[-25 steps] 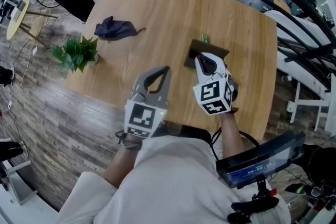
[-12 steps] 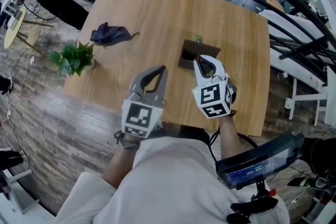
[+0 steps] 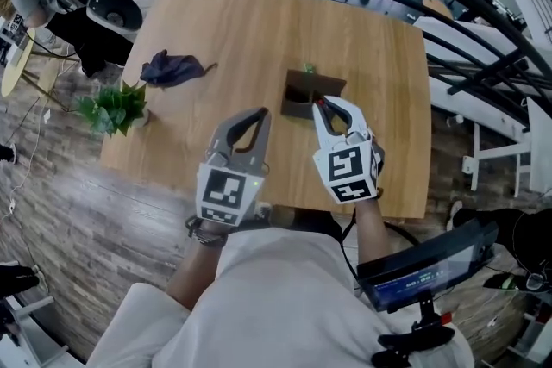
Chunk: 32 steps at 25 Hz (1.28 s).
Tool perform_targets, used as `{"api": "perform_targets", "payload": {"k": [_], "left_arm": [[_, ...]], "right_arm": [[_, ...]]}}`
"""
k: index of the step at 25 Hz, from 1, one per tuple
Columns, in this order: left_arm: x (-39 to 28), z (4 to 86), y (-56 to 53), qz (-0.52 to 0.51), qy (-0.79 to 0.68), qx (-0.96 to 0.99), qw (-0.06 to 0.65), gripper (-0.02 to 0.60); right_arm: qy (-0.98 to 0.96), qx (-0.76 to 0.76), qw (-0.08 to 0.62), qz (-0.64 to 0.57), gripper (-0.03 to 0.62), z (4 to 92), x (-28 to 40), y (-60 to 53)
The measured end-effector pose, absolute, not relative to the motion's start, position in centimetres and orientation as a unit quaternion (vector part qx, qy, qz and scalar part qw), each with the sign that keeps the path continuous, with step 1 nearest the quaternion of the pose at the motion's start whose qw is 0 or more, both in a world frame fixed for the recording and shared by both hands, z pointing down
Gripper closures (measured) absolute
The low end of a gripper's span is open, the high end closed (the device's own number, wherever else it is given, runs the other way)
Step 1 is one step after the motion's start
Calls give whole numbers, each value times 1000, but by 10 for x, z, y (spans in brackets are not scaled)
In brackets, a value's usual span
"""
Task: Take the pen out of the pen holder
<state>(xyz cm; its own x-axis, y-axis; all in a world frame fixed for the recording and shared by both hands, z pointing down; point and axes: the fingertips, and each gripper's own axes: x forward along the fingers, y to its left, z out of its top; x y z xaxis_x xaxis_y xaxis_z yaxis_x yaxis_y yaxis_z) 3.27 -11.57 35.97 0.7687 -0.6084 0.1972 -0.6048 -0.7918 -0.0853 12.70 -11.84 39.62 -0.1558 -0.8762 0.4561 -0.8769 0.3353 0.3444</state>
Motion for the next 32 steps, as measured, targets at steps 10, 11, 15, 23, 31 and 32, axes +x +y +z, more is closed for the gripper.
{"api": "perform_targets", "payload": {"k": [10,11,15,23,31,32], "left_arm": [[48,355,-125,-97,299,-949,22,583],[50,355,-126,-96,296,-950,24,583],[58,356,-126,-94,282,-954,29,583],[70,356,-128,-91,255,-962,40,583],[79,351,-125,-84,233,-968,52,583],[80,350,-126,-82,230,-968,51,583]], "right_arm": [[-744,605,283,1,553,386,141,-111],[-743,608,280,1,553,385,142,-110],[-739,619,266,1,553,380,147,-108],[-737,636,228,6,553,370,151,-102],[-733,654,185,12,553,359,160,-90],[-733,656,180,13,553,358,160,-90]]}}
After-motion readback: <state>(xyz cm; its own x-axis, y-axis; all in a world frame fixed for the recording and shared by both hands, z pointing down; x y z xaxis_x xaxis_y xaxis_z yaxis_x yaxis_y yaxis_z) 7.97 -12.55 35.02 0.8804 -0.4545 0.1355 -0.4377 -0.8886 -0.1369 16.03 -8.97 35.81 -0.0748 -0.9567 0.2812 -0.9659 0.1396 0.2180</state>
